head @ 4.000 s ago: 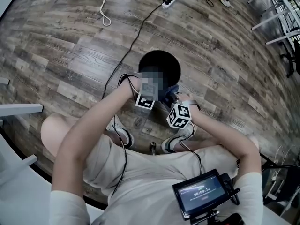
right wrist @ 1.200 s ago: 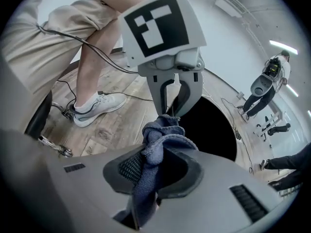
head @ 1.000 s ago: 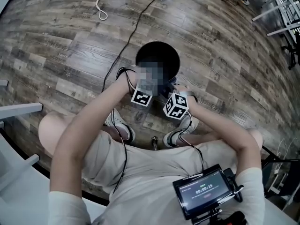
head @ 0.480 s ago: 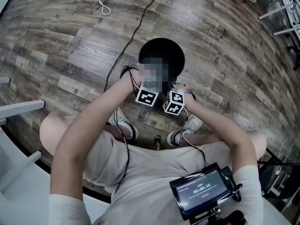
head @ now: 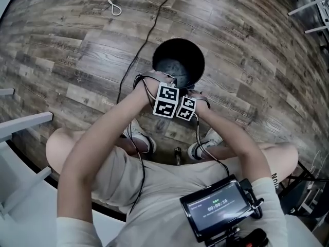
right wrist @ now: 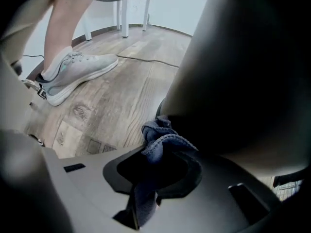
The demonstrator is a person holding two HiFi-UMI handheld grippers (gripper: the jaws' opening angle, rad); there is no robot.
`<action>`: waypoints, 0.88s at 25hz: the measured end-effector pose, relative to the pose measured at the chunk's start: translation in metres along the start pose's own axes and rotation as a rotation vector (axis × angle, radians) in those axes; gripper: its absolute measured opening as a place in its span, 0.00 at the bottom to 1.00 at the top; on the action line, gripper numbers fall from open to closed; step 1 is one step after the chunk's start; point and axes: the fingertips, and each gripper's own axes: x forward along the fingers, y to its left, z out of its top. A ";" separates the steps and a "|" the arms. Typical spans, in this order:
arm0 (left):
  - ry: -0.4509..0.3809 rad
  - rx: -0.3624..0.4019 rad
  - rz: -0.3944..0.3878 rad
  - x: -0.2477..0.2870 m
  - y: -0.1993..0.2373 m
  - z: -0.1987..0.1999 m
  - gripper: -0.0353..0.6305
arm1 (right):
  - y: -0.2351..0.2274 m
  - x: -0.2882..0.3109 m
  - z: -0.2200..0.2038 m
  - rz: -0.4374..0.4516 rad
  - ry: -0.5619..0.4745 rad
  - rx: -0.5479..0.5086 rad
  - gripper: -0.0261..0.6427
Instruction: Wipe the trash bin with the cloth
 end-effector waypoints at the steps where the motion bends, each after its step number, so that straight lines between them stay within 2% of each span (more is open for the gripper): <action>1: 0.001 -0.009 0.002 0.000 0.001 0.000 0.12 | 0.000 0.007 -0.003 -0.004 0.014 -0.007 0.15; 5: 0.009 -0.046 0.015 0.001 0.004 0.002 0.12 | 0.000 0.026 -0.017 -0.017 0.061 -0.104 0.15; 11: 0.014 -0.089 0.063 0.002 0.008 0.006 0.13 | 0.001 0.011 -0.014 -0.009 0.045 -0.156 0.15; 13: -0.026 -0.124 0.044 -0.001 0.009 0.008 0.13 | 0.003 -0.005 -0.008 -0.014 0.019 -0.160 0.15; 15: -0.080 -0.155 -0.016 -0.006 0.003 0.010 0.16 | 0.009 -0.024 -0.001 -0.001 -0.015 -0.116 0.15; 17: -0.084 -0.131 -0.057 -0.009 -0.004 0.006 0.30 | 0.016 -0.046 0.004 0.030 -0.051 -0.031 0.15; 18: -0.060 -0.100 -0.055 -0.010 -0.004 0.000 0.33 | 0.020 -0.058 0.007 0.045 -0.068 0.005 0.15; 22: 0.058 0.009 0.027 -0.010 0.008 -0.027 0.33 | 0.028 -0.108 0.019 0.059 -0.127 0.013 0.15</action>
